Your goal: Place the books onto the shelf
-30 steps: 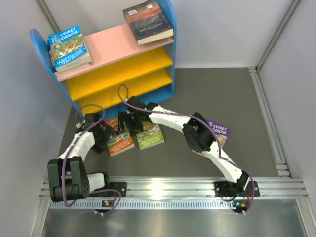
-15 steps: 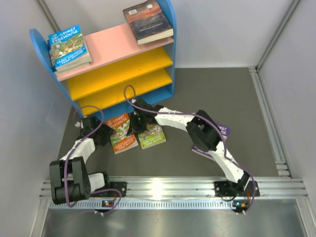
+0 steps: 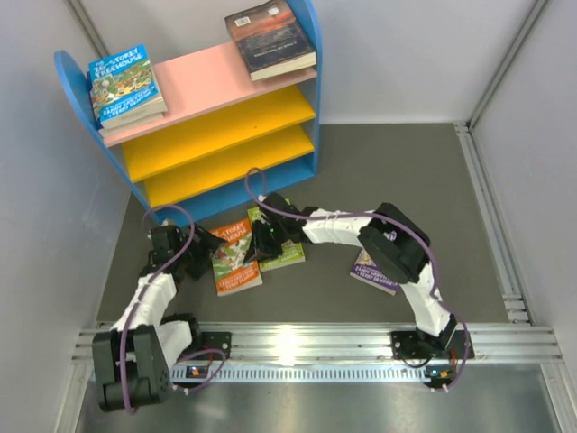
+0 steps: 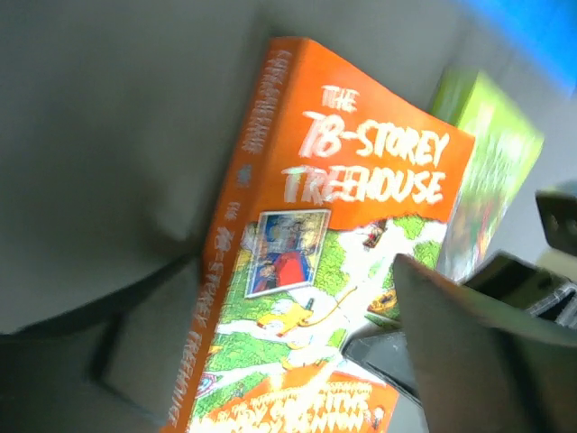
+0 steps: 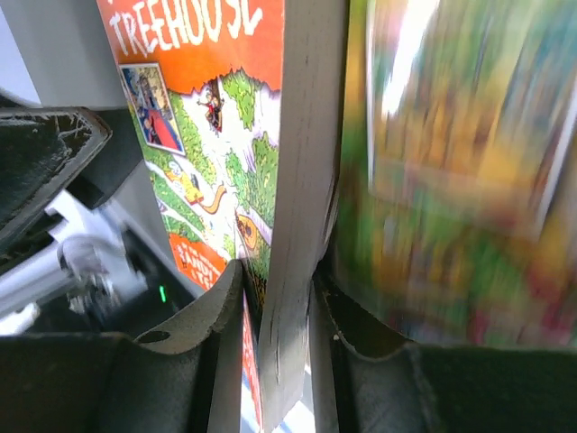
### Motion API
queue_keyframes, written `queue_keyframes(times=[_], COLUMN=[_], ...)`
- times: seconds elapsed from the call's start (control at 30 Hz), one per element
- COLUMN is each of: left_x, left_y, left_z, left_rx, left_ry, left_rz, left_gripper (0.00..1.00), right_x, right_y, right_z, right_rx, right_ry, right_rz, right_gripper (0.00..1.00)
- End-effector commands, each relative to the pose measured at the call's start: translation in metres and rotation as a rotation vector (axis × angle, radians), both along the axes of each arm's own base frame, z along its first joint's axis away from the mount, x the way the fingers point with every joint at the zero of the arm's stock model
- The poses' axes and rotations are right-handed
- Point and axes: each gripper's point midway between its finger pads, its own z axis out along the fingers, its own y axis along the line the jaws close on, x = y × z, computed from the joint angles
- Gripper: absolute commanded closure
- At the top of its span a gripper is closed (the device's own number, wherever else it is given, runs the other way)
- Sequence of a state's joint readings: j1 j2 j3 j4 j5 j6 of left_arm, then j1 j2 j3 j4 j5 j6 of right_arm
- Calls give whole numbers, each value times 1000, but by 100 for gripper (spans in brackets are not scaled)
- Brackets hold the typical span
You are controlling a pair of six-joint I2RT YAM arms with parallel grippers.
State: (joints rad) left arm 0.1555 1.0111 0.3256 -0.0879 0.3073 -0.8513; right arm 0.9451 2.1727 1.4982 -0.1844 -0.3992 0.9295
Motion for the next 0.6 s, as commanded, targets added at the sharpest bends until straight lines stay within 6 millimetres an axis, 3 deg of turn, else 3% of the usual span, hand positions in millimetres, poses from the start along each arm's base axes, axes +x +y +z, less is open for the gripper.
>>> queue_keyframes(times=[0.0, 0.03, 0.07, 0.13, 0.17, 0.23, 0.27, 0.47, 0.57], left_x=[-41, -41, -43, -44, -43, -44, -44, -54, -58], left_y=[-50, -55, -56, -55, -56, -59, -61, -69, -75], left_z=[28, 40, 45, 55, 64, 76, 85, 114, 132], left_rx=[-155, -177, -191, -189, -195, -206, -221, -252, -298], left_ry=[90, 45, 52, 34, 16, -17, -37, -76, -110], left_rz=[-241, -265, -257, -244, -244, -250, -259, -303, -311], left_gripper=[6, 5, 5, 4, 4, 4, 4, 6, 10], right_x=[-58, -61, -61, -56, -55, -53, -47, -29, -24], right_y=[14, 6, 0, -9, -15, -26, -34, -63, -71], right_z=[62, 63, 87, 102, 124, 134, 153, 192, 199], right_rx=[175, 191, 236, 287, 330, 346, 380, 452, 462], right_ry=[13, 16, 2, 1, -21, -17, -38, -59, -72], right_rz=[125, 116, 106, 65, 56, 24, 6, -79, -103], right_gripper=[100, 100, 100, 100, 100, 100, 100, 100, 100])
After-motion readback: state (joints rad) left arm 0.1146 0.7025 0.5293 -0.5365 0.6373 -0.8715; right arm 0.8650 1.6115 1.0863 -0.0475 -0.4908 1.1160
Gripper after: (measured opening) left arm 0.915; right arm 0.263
